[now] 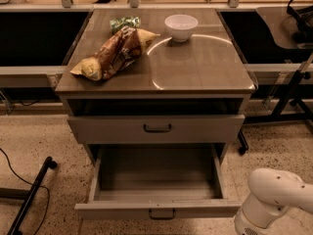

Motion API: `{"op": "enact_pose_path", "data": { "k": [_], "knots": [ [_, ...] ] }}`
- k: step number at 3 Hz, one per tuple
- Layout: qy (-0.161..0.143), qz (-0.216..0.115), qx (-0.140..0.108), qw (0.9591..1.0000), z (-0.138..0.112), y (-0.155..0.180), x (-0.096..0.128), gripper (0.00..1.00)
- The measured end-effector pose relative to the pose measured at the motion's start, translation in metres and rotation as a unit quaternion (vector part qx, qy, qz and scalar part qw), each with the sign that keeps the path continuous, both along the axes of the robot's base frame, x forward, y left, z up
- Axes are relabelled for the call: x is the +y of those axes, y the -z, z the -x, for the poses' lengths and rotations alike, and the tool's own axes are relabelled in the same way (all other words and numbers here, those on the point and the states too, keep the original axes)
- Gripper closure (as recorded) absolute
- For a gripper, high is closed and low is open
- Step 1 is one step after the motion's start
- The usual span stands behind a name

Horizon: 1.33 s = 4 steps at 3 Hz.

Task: Close middle drawer

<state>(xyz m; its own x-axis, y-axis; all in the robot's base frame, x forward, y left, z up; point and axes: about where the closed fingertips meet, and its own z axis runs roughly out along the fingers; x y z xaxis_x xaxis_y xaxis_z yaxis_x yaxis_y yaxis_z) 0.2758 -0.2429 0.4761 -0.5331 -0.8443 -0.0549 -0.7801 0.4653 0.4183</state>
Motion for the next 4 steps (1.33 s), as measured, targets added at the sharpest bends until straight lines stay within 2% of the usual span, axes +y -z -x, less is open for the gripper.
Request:
{"op": "enact_pose_path", "data": {
  "k": [1,2,3,4],
  "knots": [
    [-0.010,-0.015,0.027,0.9995,0.004,0.029,0.016,0.14],
    [-0.008,-0.026,0.043,0.9987,0.008,0.051,0.022,0.37],
    [-0.003,-0.037,0.024,0.9990,0.009,0.052,0.024,0.60],
    [0.006,-0.043,-0.018,0.9989,0.006,0.041,0.024,0.83]
  ]
}}
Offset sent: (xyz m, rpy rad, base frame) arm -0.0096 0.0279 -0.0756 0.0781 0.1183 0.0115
